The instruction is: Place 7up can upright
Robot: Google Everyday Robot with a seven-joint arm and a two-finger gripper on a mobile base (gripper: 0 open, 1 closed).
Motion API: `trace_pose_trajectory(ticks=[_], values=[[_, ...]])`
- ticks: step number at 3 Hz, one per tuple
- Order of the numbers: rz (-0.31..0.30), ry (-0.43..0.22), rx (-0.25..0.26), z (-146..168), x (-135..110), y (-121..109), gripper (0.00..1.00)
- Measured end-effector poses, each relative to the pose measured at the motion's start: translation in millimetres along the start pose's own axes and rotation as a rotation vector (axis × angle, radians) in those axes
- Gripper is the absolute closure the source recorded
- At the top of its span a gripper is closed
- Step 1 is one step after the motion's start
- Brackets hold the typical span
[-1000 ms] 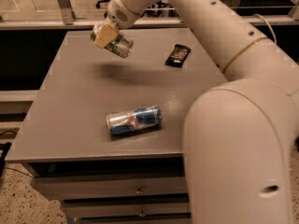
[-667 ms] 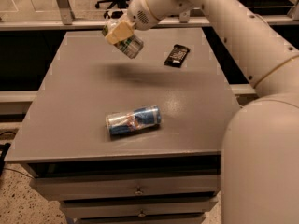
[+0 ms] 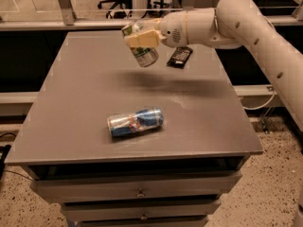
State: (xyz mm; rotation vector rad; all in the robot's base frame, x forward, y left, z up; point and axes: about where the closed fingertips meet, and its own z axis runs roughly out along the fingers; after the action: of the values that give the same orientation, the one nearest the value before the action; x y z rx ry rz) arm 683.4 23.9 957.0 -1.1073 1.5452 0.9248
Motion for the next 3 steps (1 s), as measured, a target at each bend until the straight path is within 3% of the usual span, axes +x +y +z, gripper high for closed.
trace_pose_trajectory(ticks=[1,2,3], values=[[-0.034,-0.153,0.021,-44.7,10.9,9.0,1.0],[-0.099,-0.201,0.04,-69.5,18.6,11.6,1.0],[-0.15,-0.217,0.018,-75.2,28.9,12.2,1.0]])
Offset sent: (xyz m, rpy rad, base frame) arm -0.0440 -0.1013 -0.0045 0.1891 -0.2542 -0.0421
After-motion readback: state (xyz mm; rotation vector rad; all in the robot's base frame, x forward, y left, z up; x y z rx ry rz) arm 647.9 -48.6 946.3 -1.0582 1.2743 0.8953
